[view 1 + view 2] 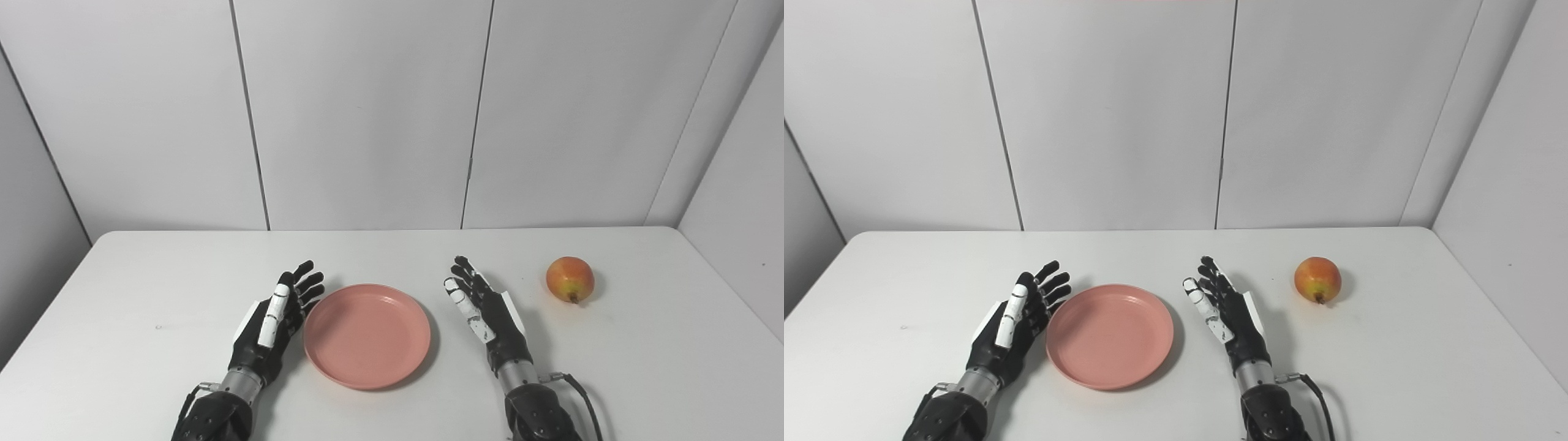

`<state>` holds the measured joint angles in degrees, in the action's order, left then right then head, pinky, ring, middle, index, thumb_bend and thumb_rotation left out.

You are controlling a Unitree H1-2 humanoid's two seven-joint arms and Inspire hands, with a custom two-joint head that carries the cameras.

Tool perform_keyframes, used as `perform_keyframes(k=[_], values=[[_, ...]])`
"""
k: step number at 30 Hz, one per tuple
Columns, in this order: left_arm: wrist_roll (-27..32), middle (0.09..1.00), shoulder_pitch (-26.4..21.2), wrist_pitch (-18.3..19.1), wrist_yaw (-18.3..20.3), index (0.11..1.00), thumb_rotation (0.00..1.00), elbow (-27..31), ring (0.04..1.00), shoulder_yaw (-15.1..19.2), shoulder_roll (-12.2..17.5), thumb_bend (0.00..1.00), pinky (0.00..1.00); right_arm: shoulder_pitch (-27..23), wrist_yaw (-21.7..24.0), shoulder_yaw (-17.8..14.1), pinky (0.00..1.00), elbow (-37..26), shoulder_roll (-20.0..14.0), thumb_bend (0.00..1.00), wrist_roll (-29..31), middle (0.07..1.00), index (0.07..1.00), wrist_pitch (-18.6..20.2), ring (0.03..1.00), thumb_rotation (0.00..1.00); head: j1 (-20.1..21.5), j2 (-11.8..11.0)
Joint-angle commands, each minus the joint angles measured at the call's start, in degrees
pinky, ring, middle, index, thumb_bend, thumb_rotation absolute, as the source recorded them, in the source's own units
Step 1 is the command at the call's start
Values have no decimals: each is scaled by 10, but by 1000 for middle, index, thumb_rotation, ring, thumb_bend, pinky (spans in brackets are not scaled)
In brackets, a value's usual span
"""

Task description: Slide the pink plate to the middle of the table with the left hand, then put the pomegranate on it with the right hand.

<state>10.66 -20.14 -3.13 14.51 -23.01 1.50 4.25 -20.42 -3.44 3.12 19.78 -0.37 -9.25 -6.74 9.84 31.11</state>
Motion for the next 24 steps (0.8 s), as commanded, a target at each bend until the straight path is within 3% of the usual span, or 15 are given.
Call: perform_keyframes(k=[1,11,15,18,24], values=[[-4,922,3,-24,5,923,1000,-21,923,-1,6,558,908,-32,-22,3,884,-23,-7,610,-22,904,912,-50,902,788,0,0],[-14,945,-1,-36,2,953,1000,-25,939,-4,13,559,932,-40,-70,-3,832,-64,-20,642,-74,886,912,-67,852,653,15,5],[-14,946,-1,-34,2,955,1000,-22,938,-4,16,560,923,-54,-93,-20,863,-60,-27,657,-75,880,896,-71,877,516,21,6],[-15,944,-1,-33,1,954,1000,-22,937,-4,19,565,916,-60,-97,-29,809,-63,-29,652,-70,879,897,-64,865,444,29,5],[-14,942,-5,-38,5,950,1000,-33,935,-3,27,576,914,-71,-105,-47,752,-71,-40,668,-73,890,906,-45,853,413,46,4]])
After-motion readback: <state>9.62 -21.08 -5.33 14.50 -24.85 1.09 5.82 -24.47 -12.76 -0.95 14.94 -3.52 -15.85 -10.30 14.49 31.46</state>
